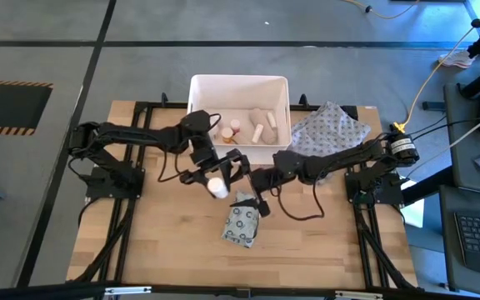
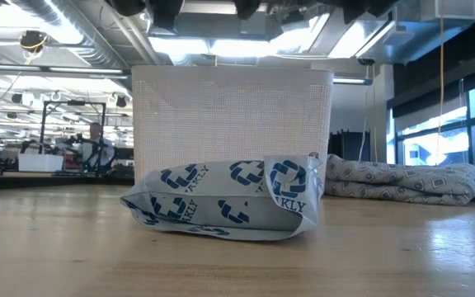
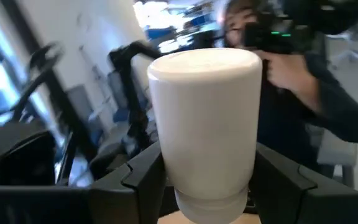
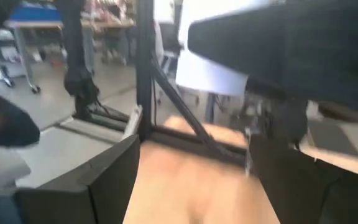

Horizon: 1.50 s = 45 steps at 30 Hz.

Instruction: Pick & place medical supplies in basket/bin

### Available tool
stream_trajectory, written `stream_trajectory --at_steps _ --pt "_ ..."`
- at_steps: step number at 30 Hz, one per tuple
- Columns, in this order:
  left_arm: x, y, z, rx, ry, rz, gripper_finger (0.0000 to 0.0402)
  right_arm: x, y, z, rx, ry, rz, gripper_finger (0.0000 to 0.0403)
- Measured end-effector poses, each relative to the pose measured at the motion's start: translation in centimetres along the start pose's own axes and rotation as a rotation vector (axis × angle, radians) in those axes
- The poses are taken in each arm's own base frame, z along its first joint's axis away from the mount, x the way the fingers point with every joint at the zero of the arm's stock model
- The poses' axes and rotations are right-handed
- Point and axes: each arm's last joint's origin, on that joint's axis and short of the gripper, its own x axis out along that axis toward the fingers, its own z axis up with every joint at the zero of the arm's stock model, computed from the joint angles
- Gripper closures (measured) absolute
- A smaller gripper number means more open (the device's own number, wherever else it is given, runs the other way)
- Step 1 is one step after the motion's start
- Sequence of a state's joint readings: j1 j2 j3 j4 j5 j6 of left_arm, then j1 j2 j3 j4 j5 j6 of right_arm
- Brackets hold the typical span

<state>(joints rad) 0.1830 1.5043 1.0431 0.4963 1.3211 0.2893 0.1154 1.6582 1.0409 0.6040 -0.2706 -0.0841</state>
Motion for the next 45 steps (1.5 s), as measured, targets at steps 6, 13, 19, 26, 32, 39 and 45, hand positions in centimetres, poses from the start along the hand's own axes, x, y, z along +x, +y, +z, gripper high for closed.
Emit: stream_trajectory --at_steps 6,13,19,26,32,39,45 --pt "-0.6 0.1 -1.2 -0.214 0.073 0.111 0.0212 -0.3 0.0 -2.0 0.01 0.23 -0.084 0.0096" --pt "-1.2 -0.3 -2.9 -0.424 0.189 0.237 0.0213 -2.0 1.2 -2.7 -0.08 0.526 -0.287 0.0096" --pt "-2.5 -0.8 -4.6 -0.627 0.367 0.445 0.021 -4.3 3.3 0.2 -0.059 0.542 -0.277 0.0096" --pt "-2.1 -1.7 -4.7 -0.704 0.562 0.48 0.0211 -4.8 4.9 1.7 -0.297 0.52 -0.252 0.0096" --pt "-1.8 -1.5 -4.0 -0.803 0.552 0.47 0.021 -4.3 4.9 1.8 -0.524 0.508 -0.209 0.0096" --pt "-1.0 -1.8 -3.9 -0.87 0.538 0.458 0.0211 -4.0 4.1 2.5 -0.659 0.442 -0.207 0.0096" --pt "0.1 -2.2 -3.8 -0.899 0.539 0.431 0.0211 -3.5 2.2 1.7 -0.638 0.412 -0.18 0.0096"
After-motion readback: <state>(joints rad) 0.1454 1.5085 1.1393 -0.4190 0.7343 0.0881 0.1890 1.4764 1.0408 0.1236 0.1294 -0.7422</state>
